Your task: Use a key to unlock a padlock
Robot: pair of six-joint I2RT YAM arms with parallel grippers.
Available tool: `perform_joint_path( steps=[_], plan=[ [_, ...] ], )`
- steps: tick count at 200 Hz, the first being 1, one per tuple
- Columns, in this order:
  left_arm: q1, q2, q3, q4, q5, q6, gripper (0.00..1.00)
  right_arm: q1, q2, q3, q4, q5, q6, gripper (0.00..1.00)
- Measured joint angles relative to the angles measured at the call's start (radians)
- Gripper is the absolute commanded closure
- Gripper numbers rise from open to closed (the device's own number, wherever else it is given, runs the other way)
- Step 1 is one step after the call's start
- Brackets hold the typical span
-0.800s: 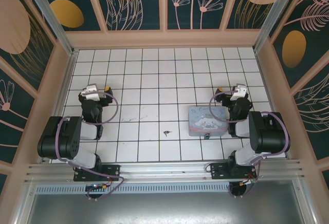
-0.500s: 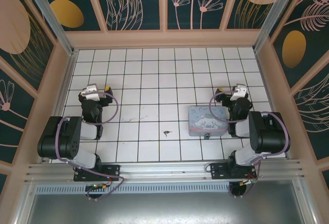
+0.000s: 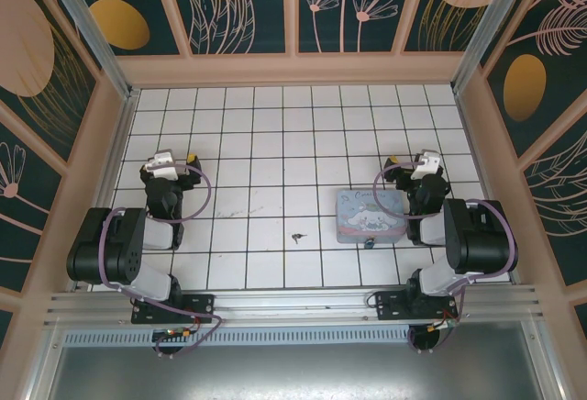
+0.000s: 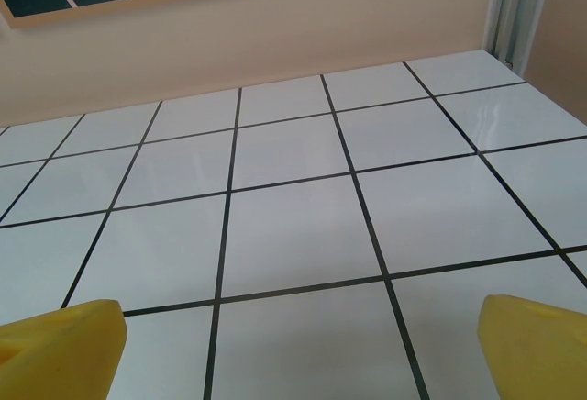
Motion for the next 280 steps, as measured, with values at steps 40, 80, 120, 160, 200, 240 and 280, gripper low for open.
perform_joint_path(
  steps=[40,80,120,160,200,240,280],
  plan=[
    [0.0,0.0,0.0,0.0,0.0,0.0,0.01,0.0,0.0,0.0,0.0,0.0,0.0,0.01],
    [0.0,0.0,0.0,0.0,0.0,0.0,0.01,0.0,0.0,0.0,0.0,0.0,0.0,0.01],
    [0.0,0.0,0.0,0.0,0.0,0.0,0.01,0.0,0.0,0.0,0.0,0.0,0.0,0.01],
    [0.0,-0.002,0.002,-0.006,0.006,0.0,0.01,0.0,0.0,0.0,0.0,0.0,0.0,0.01],
    [0.001,-0.027,0.215,-0.301,0.057,0.013,0.01,0.0,-0.114,0.079,-0.247,0.054,0.031,0.01],
    [0.001,-0.099,0.332,-0.517,0.089,0.014,0.01,-0.007,-0.25,0.431,-0.715,0.139,0.213,0.01],
    [0.001,-0.172,0.437,-0.72,0.137,-0.064,0.01,-0.021,-0.323,0.534,-1.032,0.058,0.359,0.02]
  ],
)
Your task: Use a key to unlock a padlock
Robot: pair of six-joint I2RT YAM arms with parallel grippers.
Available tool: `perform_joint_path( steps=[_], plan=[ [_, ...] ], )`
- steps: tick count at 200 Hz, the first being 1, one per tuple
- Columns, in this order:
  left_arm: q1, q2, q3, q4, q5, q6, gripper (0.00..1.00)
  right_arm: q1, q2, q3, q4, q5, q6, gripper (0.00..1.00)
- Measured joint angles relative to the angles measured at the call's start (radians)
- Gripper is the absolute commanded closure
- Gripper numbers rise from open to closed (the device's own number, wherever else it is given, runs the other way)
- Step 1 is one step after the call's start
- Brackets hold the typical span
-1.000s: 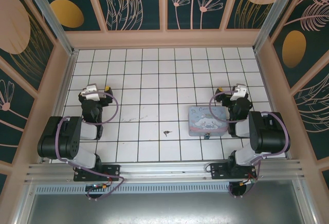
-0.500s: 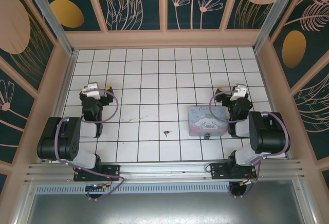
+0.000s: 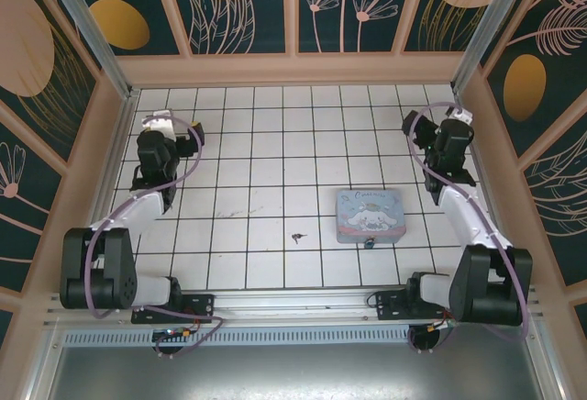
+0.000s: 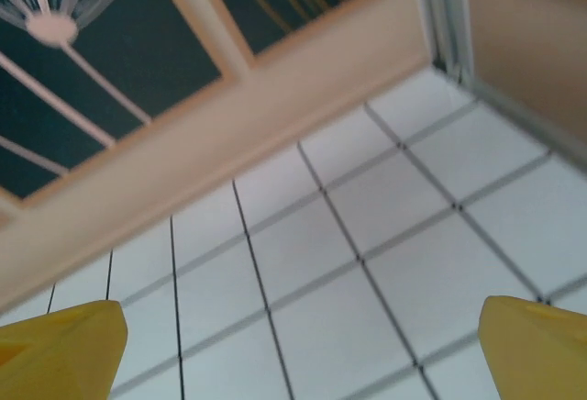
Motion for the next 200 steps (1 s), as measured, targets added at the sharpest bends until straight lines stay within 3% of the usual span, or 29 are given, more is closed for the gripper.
perform_joint_path(
  steps=[67,113,200],
  plan=[
    [-0.048,-0.027,0.171,-0.243,0.156,-0.254,0.01,0.0,-0.266,-0.063,-0.417,-0.115,0.17,0.08],
    [-0.193,-0.027,0.199,-0.322,0.255,-0.351,0.01,0.0,-0.325,-0.159,-0.581,-0.141,0.245,0.11],
    [-0.569,0.043,0.187,-0.366,0.23,-0.512,0.06,0.021,-0.435,-0.261,-0.671,-0.179,0.307,0.21]
  ],
)
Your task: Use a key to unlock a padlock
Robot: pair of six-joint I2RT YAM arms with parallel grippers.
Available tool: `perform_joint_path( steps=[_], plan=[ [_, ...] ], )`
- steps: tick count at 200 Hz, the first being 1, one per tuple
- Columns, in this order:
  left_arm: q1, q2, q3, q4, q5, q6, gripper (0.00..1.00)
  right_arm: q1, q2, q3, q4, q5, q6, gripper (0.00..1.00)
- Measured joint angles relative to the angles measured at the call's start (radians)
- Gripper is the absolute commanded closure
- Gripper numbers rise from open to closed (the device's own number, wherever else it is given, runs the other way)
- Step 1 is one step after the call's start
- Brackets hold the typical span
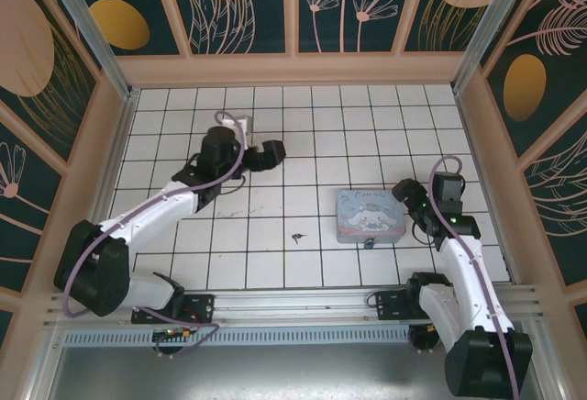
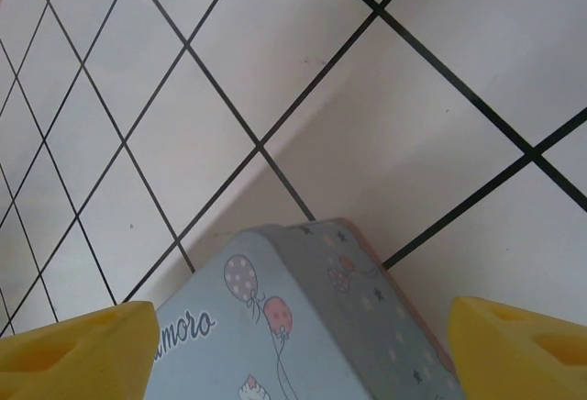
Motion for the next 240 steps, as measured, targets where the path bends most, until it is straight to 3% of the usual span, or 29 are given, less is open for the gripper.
perform_joint_path(
  steps=[57,104,170,240],
  plan=[
    [-0.227,0.111,-0.017,0.025,-0.029,-0.126,0.05,0.02,-0.12,-0.086,-0.008,-0.054,0.018,0.28],
    [-0.338,0.225,0.0,0.071,-0.023,-0.179,0.08,0.037,-0.186,-0.144,-0.008,-0.083,0.05,0.38],
    [-0.358,0.305,0.045,0.14,0.052,-0.212,0.13,0.123,-0.179,-0.184,0.052,-0.097,0.126,0.63],
    [-0.339,0.383,0.11,0.124,0.027,-0.205,0.16,0.236,0.003,-0.169,0.261,-0.007,0.215,0.66]
  ],
)
